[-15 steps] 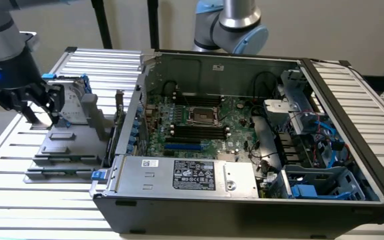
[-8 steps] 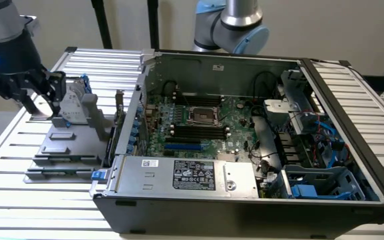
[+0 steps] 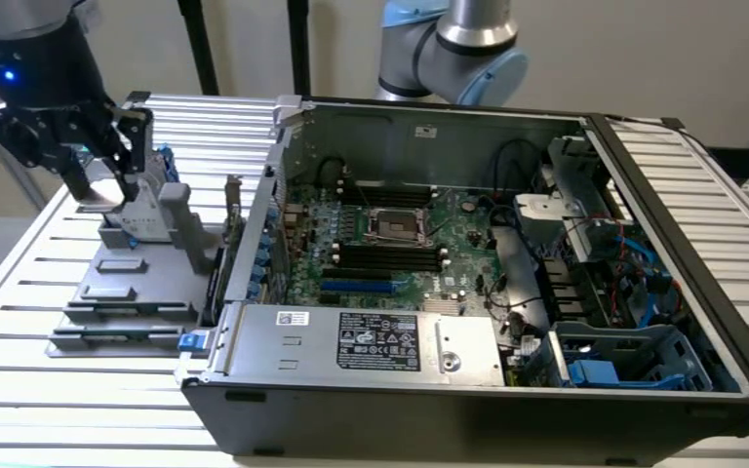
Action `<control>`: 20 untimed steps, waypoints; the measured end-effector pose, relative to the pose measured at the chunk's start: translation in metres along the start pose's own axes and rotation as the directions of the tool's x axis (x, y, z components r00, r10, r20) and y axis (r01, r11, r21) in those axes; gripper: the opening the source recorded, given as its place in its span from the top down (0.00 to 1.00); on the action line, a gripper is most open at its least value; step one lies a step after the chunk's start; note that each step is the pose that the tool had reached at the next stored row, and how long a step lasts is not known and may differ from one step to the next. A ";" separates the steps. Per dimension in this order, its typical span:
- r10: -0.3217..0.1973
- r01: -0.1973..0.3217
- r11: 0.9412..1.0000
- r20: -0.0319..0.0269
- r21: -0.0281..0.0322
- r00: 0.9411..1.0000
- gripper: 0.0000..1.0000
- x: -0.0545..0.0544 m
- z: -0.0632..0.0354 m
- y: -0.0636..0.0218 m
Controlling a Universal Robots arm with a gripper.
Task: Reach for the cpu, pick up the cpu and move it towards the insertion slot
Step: 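Pick up the cpu and move it towards the insertion slot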
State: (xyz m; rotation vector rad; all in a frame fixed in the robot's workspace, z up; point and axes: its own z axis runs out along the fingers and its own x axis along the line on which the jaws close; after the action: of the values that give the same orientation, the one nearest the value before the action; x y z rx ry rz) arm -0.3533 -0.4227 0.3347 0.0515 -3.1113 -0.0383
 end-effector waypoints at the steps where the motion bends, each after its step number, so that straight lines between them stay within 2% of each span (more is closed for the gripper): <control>1: 0.000 0.000 1.000 0.000 -0.001 1.000 0.46 -0.004 -0.0047 -0.0004; 6: 0.000 0.000 1.000 0.000 -0.005 1.000 0.46 -0.026 -0.0276 -0.0021; 9: 0.000 0.000 1.000 -0.001 -0.009 1.000 0.46 -0.040 -0.0372 -0.0027; 14: 0.000 0.000 1.000 -0.001 -0.015 1.000 0.46 -0.062 -0.0475 -0.0037; 20: -0.001 0.001 1.000 0.000 -0.026 1.000 0.46 -0.089 -0.0539 -0.0048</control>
State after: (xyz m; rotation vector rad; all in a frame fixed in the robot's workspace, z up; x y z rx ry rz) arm -0.2626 -0.4257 0.3858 0.0520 -3.1098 -0.0781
